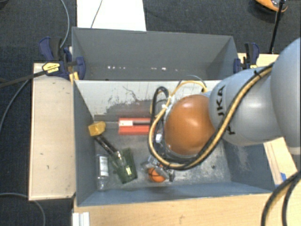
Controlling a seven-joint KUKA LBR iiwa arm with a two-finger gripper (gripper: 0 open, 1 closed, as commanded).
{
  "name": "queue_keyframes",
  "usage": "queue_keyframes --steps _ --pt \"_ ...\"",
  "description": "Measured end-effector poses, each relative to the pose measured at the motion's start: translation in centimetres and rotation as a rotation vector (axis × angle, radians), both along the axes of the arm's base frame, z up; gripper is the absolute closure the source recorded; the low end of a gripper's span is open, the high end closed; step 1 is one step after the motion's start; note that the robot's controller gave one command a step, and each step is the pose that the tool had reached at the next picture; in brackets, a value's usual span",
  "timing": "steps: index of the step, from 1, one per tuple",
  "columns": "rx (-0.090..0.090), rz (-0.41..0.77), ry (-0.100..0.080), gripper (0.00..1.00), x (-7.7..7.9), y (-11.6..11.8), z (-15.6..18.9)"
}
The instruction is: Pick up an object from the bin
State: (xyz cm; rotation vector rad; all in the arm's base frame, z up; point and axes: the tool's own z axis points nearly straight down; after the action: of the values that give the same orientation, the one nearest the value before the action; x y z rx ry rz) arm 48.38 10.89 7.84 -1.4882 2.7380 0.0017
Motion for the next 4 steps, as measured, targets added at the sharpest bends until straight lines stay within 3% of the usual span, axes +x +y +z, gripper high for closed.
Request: queue_keyframes --steps 2,4 --pt "-0.004 0.0 0.012 1.0 -0.4 -0.2 3.0" --pt "-0.005 -0.002 0.009 1.0 -0.3 -0.3 6.8"
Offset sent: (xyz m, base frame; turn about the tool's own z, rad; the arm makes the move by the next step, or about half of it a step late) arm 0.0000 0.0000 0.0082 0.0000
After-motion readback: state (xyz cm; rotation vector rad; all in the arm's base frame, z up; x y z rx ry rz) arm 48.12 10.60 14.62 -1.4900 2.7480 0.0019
